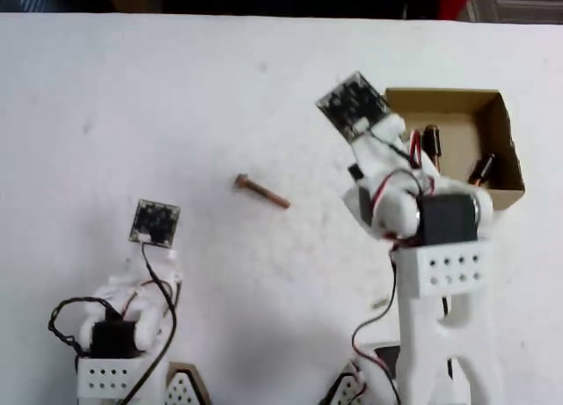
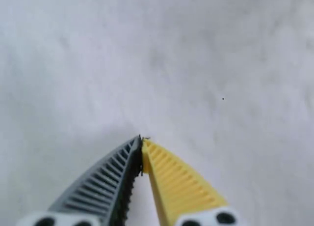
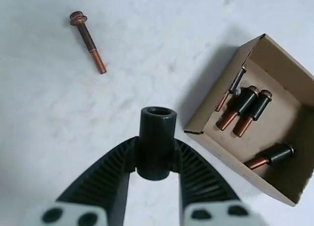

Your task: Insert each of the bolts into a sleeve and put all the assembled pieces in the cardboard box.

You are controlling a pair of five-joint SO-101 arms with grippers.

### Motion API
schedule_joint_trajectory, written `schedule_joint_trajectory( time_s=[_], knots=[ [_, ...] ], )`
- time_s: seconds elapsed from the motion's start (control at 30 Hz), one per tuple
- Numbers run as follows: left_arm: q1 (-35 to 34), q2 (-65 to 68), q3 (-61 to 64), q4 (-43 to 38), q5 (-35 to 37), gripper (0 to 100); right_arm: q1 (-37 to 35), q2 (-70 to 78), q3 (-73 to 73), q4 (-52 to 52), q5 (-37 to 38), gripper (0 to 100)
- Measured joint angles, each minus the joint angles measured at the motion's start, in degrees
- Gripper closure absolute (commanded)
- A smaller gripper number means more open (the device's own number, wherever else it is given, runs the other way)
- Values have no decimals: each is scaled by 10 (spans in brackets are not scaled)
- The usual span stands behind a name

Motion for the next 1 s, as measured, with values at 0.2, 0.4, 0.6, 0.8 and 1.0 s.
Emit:
schedule_joint_trajectory(
  time_s=[0.2, 0.4, 0.6, 0.8, 1.0],
  knots=[
    [0, 1, -4, -6, 0, 976, 11, -99, 156, -81, -18, 982],
    [0, 1, -55, 0, 0, 976, 25, -198, 291, -156, -69, 982],
    [0, -1, -151, 38, -1, 976, 24, -280, 417, -234, -75, 982],
    [0, -3, -229, 73, -1, 976, 23, -347, 525, -299, -76, 982],
    [0, 13, -287, 81, -1, 976, 24, -397, 589, -330, -109, 982]
  ],
)
